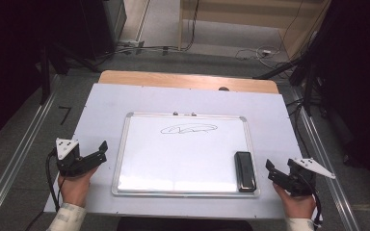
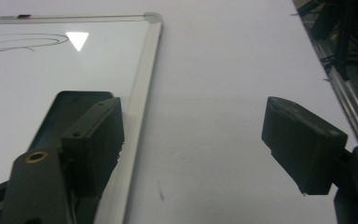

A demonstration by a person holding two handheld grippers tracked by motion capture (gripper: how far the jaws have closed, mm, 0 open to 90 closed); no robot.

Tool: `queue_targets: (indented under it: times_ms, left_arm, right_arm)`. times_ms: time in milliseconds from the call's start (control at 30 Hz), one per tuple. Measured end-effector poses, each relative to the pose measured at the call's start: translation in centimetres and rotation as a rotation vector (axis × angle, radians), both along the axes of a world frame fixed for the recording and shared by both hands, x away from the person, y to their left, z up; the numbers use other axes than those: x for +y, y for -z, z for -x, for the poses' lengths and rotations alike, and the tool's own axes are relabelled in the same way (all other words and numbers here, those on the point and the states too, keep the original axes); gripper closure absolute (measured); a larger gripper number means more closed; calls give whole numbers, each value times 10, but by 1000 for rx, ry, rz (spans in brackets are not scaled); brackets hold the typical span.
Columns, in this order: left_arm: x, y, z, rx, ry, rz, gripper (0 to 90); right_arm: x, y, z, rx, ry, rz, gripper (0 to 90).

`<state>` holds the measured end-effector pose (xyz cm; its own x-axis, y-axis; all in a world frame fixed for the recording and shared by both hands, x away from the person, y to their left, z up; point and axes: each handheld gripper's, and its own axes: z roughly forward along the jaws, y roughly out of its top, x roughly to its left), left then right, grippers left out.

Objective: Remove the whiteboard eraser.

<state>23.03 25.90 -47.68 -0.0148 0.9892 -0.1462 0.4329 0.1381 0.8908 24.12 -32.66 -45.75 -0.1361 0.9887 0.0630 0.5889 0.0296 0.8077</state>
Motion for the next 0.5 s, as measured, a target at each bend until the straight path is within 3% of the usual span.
queue_targets:
  times_ms: [67,500]
  left_arm:
    - [0,0,0,3,1,1,44]
    - [-1,1,-1,28,2,7,44]
  right_arm:
    - [5,0,0,8,-12,-17,196]
    - [36,5,1,35,-58,5,200]
